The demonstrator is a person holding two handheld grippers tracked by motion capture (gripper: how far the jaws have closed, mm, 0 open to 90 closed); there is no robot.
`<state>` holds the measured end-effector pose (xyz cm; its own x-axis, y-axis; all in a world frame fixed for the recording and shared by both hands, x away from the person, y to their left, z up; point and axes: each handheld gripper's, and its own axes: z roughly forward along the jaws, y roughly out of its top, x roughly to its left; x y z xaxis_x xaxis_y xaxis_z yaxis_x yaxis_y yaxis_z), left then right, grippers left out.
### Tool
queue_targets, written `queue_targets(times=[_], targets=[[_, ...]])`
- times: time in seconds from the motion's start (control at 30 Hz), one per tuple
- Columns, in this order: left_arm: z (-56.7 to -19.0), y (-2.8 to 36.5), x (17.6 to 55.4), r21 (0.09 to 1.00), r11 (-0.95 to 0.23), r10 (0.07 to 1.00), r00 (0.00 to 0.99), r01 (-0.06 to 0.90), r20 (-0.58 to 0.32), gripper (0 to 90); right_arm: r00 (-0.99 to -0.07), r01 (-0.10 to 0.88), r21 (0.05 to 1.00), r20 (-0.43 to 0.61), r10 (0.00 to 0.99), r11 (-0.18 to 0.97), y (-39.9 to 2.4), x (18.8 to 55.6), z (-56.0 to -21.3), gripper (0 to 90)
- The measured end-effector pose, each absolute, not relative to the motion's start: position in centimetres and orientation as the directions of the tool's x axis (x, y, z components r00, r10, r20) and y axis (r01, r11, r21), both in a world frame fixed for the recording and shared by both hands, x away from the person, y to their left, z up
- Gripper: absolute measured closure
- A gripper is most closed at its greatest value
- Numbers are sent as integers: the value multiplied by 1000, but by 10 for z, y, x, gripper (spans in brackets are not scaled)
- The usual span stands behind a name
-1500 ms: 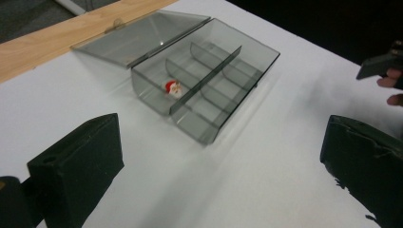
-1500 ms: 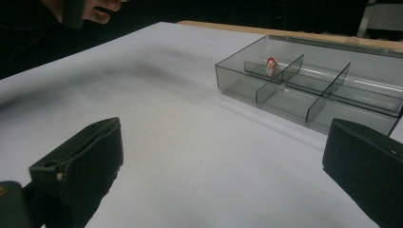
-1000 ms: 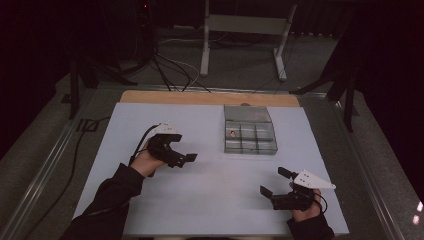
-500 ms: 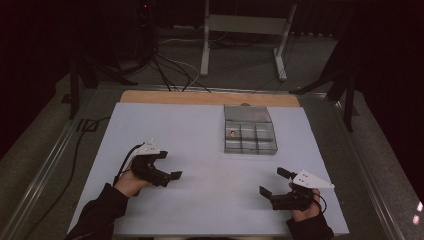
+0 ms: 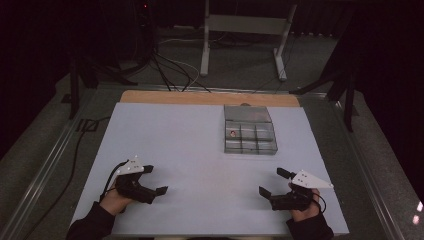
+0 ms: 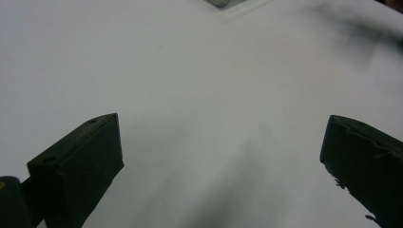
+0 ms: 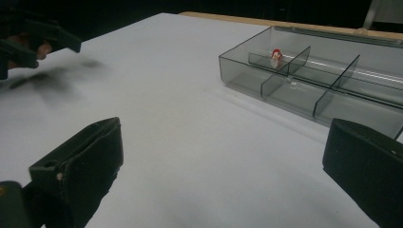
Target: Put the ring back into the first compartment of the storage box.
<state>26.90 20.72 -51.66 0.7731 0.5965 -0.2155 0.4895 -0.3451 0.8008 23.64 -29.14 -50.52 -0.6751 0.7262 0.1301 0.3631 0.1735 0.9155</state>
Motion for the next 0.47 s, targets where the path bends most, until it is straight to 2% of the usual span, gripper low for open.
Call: queue_targets(times=[0.47], targets=[[-524, 221, 261, 813, -310, 609, 760, 492, -228, 11, -682, 365, 913, 128, 720, 184, -290, 236, -506, 0]])
